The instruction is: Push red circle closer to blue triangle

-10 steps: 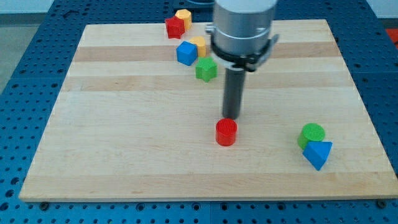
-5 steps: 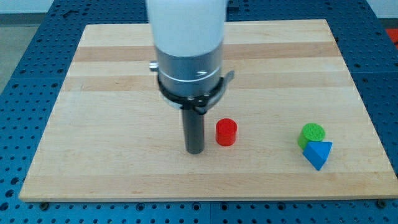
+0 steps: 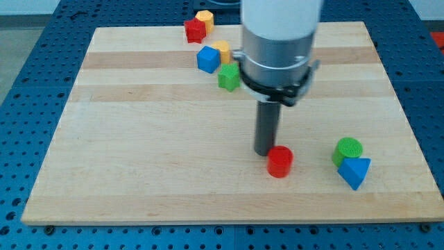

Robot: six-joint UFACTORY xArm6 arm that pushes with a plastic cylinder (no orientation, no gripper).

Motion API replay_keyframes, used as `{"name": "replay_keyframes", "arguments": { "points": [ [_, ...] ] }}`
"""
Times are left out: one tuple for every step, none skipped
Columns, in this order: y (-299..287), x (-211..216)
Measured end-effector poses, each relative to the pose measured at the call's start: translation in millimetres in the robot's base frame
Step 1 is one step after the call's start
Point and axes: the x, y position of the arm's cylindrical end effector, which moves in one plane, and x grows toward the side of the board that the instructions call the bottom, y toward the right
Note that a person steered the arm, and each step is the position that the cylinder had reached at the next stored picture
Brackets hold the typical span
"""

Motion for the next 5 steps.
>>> {"name": "replay_keyframes", "arguments": {
  "points": [
    [6.7, 5.4],
    [-27.1, 4.6],
    [-40.8, 9.6],
    [-32.8, 20.0],
    [-13.9, 21.7]
  ]
}}
